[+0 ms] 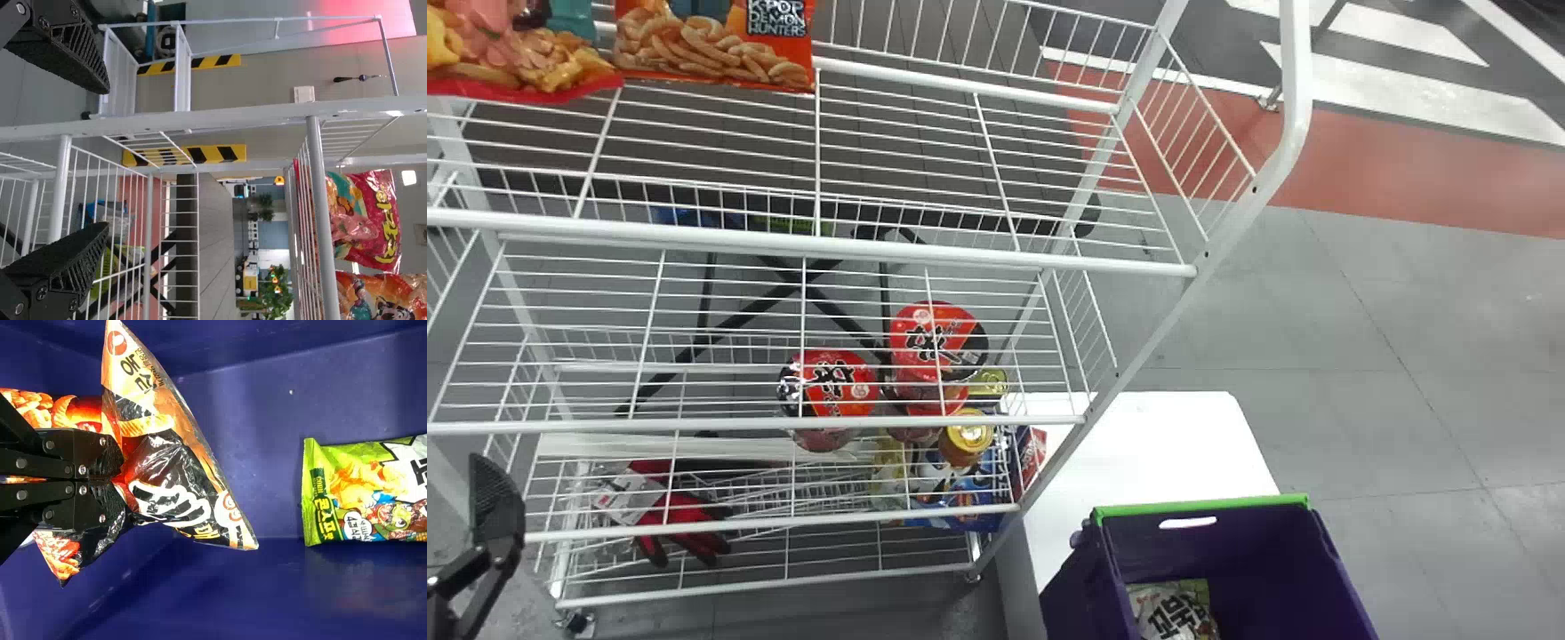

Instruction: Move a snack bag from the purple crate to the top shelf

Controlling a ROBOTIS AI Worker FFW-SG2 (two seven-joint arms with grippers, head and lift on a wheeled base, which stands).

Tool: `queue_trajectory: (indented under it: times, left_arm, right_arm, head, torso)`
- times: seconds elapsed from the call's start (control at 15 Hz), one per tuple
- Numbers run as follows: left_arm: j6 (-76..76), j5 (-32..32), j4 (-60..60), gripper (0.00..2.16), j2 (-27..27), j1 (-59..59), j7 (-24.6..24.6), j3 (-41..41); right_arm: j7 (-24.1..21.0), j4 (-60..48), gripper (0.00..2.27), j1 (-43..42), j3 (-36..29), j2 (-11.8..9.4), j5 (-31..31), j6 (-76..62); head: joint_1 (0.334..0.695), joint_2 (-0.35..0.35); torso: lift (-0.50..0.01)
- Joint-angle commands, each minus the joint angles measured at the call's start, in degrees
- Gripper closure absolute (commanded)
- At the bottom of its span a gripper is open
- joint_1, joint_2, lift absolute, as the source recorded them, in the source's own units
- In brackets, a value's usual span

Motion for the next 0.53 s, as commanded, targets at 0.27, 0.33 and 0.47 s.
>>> queue_trajectory:
  times: [0.27, 0.33, 0.47]
  left_arm:
    - [0.93, 0.84, -1.41, 0.1, 0.74, 0.51, -0.67, 0.55]
    - [0.93, 0.84, -1.85, 0.1, 0.65, 0.87, -0.67, 0.81]
    - [0.93, 0.84, -2.37, 0.1, 0.74, 1.48, -0.67, 1.08]
  right_arm:
    - [0.18, -1.76, 2.02, 1.9, -2.58, 0.85, -0.79, -0.41]
    - [0.18, -2.29, 2.02, 2.34, -2.93, 1.03, -0.88, -0.76]
    - [0.27, -3.25, 2.02, 2.87, -3.9, 1.47, -1.05, -1.11]
  head:
    - [0.695, -0.35]
    - [0.695, -0.35]
    - [0.695, -0.35]
  torso:
    - [-0.172]
    - [-0.168]
    - [-0.16]
